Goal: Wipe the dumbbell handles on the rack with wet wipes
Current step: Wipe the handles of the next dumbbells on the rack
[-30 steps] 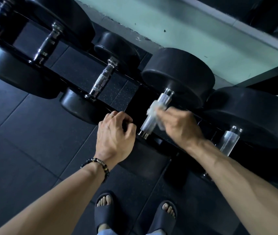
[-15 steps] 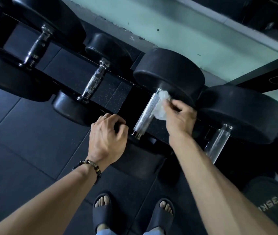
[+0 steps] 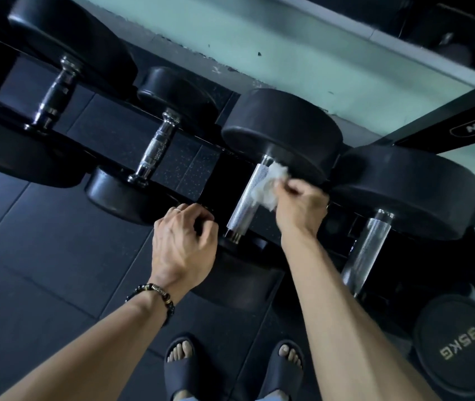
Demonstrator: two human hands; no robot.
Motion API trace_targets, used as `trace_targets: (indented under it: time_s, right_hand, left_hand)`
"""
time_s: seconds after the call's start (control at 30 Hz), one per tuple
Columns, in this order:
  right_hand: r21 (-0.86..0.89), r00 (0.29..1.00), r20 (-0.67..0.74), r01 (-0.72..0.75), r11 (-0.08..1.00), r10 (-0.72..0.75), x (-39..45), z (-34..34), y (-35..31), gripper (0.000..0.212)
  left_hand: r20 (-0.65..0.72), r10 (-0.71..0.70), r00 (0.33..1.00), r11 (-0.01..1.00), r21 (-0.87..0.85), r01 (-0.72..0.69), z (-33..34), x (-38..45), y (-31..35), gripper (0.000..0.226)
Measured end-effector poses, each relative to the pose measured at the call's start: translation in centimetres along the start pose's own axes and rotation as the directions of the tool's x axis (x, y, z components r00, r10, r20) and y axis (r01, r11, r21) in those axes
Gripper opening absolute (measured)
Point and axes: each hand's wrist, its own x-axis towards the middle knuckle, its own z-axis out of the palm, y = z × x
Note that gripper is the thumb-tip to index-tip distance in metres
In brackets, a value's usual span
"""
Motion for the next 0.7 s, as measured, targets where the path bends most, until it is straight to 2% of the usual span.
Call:
trace_targets:
  time_s: [0.07, 0.1, 0.13, 0.2, 0.27, 0.37, 0.43, 0.47, 0.53, 0.6, 0.63, 0.7]
  right_hand:
    - [0.060, 0.998, -0.055, -0.017, 0.998, 0.021, 0.7, 0.7, -0.7, 0.013]
    - [-0.007, 0.998, -0.054, 0.009, 1.000, -0.009, 0.0, 0.7, -0.4, 0.012]
    - [-0.087, 0.998, -0.018, 0.060, 0.994, -0.062, -0.9, 0.6, 0.2, 0.012]
    - [-0.214, 0.980, 0.156, 0.154, 0.965, -0.122, -3.2, -0.5, 1.6, 0.019]
    - [-0.243, 0.950, 0.279, 0.212, 0.947, -0.141, -3.4, -1.6, 1.8, 0.027]
    - [-0.195, 0.972, 0.145, 0.210, 0.958, -0.184, -0.6, -0.9, 0.2, 0.009]
    - [-0.211, 0.953, 0.064, 0.304, 0.929, -0.297, -0.9, -0.1, -0.3, 0.012]
    - [-0.251, 0.932, 0.057, 0.361, 0.898, -0.359, -2.0, 0.0, 0.1, 0.022]
    - [-0.280, 0.883, 0.183, 0.468, 0.838, -0.432, -4.5, -0.6, 1.0, 0.034]
    - [-0.255, 0.843, 0.334, 0.512, 0.820, -0.422, -4.8, -1.6, 1.4, 0.030]
    - [-0.234, 0.845, 0.341, 0.500, 0.834, -0.411, -3.9, -1.7, 1.3, 0.026]
    - [-0.175, 0.886, 0.230, 0.444, 0.879, -0.403, -1.9, -1.3, 0.3, 0.017]
  left_hand:
    - [0.001, 0.003, 1.000, 1.000, -0.011, -0.003, 0.1, 0.1, 0.0, 0.029]
    - [0.004, 0.002, 1.000, 1.000, -0.010, -0.002, 0.1, 0.1, 0.1, 0.029]
    - [0.003, -0.001, 1.000, 1.000, -0.007, 0.001, 0.0, 0.1, 0.2, 0.028]
    - [0.006, -0.006, 1.000, 1.000, -0.006, 0.006, -0.1, 0.0, 0.3, 0.028]
    - [0.008, -0.006, 1.000, 1.000, -0.010, 0.006, -0.1, 0.0, 0.3, 0.028]
    - [0.022, -0.006, 1.000, 1.000, -0.013, 0.006, -0.1, 0.0, 0.3, 0.027]
    - [0.024, -0.007, 1.000, 1.000, -0.016, 0.007, -0.1, 0.1, 0.2, 0.025]
    - [0.024, -0.007, 1.000, 1.000, -0.018, 0.008, -0.1, 0.1, 0.2, 0.025]
    - [0.021, -0.011, 1.000, 1.000, -0.016, 0.011, -0.1, 0.0, 0.3, 0.024]
    - [0.014, -0.014, 1.000, 1.000, -0.019, 0.014, -0.1, 0.0, 0.3, 0.026]
    - [0.014, -0.017, 1.000, 1.000, -0.023, 0.017, -0.1, 0.0, 0.3, 0.026]
    - [0.024, -0.021, 0.999, 0.999, -0.028, 0.021, -0.1, 0.0, 0.3, 0.026]
